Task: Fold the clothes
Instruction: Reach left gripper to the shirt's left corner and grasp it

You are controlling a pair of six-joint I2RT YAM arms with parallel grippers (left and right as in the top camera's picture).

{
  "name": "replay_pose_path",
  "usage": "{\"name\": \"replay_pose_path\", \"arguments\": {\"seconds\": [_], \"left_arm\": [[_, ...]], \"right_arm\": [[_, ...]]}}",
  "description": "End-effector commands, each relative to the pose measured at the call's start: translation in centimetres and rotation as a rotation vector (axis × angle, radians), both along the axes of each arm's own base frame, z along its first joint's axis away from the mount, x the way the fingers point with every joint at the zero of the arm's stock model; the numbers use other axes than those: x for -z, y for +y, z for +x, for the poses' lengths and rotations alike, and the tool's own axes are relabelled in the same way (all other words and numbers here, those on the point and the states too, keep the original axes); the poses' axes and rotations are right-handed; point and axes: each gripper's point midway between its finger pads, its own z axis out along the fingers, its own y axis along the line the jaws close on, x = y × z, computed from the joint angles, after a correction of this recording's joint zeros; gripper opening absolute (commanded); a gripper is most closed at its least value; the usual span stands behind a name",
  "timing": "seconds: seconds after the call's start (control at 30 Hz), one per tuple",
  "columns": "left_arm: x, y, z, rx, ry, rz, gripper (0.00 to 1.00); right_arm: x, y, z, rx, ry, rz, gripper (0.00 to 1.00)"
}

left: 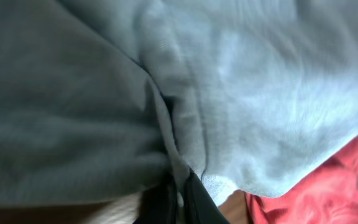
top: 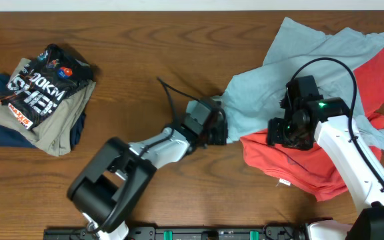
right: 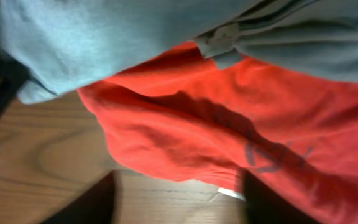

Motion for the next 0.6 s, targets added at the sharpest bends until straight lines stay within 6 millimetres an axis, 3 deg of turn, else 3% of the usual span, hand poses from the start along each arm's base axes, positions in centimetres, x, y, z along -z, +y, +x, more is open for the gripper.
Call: {"name": "replay_pose_path", "arguments": {"seconds": [0.0,0.07,0.27,0.33,0.43,0.57], "left_arm": [[-5.7,1.3,3.8,-0.089,-0.123,-0.073,0.06],[-9.2,2.6,5.2,-0.132,-0.190,-0.117,0.06],[-17.4,6.2,6.9,-0.218,-0.357,-0.214,0.06],[-19.2,6.8,6.9,-0.231,-0.394,-0.234,0.06],[-21.0,7.8,6.9,-0.257,-0.439,-0.246,0.06],[-21.2,8.3,7.1,-0.274,-0.463,-0.224,0.06]], "right_arm": [[-0.2,1.2,-0.3,-0.087,-0.001,0.064,0.31],[-0.2,1.8,-0.2,-0.131,-0.013,0.071,0.17],[0.1,5.0,0.3,-0.279,-0.086,0.098,0.11],[0.2,6.1,0.6,-0.328,-0.122,0.102,0.05],[0.8,8.2,1.1,-0.404,-0.195,0.118,0.04],[2.1,9.7,1.5,-0.458,-0.268,0.117,0.07]]}}
